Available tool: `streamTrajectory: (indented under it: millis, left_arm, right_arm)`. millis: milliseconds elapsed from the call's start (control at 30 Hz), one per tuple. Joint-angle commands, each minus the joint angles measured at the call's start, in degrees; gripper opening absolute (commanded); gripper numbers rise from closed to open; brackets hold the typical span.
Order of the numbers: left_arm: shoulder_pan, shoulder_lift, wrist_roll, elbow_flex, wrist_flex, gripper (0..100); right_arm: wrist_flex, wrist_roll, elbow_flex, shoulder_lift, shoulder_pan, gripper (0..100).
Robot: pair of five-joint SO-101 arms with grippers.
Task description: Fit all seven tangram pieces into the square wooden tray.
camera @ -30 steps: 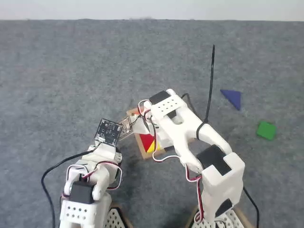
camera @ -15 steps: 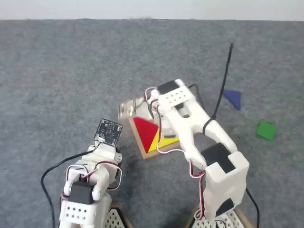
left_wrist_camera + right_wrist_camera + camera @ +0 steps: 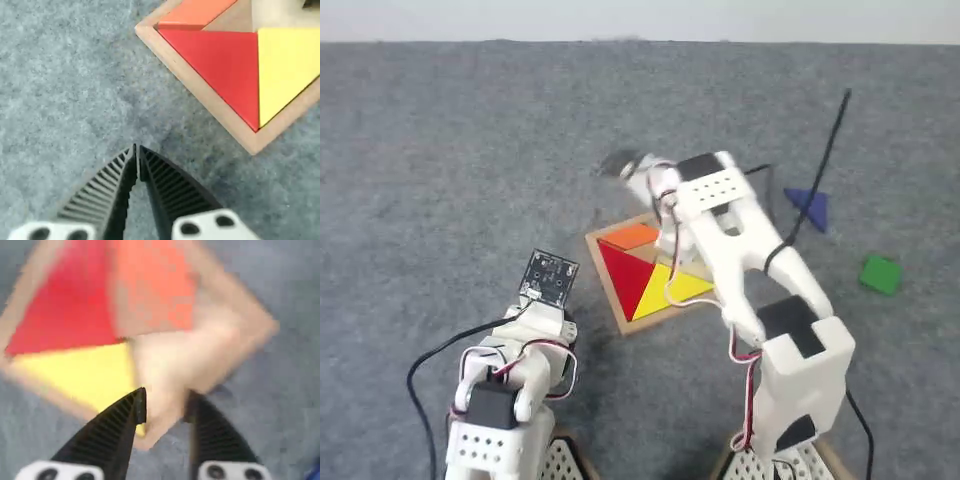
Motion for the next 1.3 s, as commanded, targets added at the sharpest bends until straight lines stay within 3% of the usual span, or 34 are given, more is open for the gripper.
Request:
streamTrajectory:
  millis: [0, 233, 633, 1000, 1267]
  left_arm:
    - [-0.3, -1.2, 0.3, -0.7, 0.3, 1]
    - [-0.3, -1.2, 0.3, -0.7, 0.3, 1]
    - [-0.3, -1.2, 0.3, -0.7, 0.3, 1]
    - [-0.3, -1.2, 0.3, -0.7, 0.3, 1]
    - [-0.3, -1.2, 0.3, -0.7, 0.3, 1]
  right_arm:
    - [-6.5, -16.5, -1.8, -0.9, 3.9, 6.8]
    - [-11.8, -21.8, -0.3, 3.6, 5.4, 8.4]
    - [-10.8, -22.1, 6.5, 5.8, 5.4, 8.0]
    - [-21.1, -24.4, 29.1, -12.7, 5.8, 8.3]
    - [-20.9, -25.6, 35.7, -29.9, 7.1, 8.5]
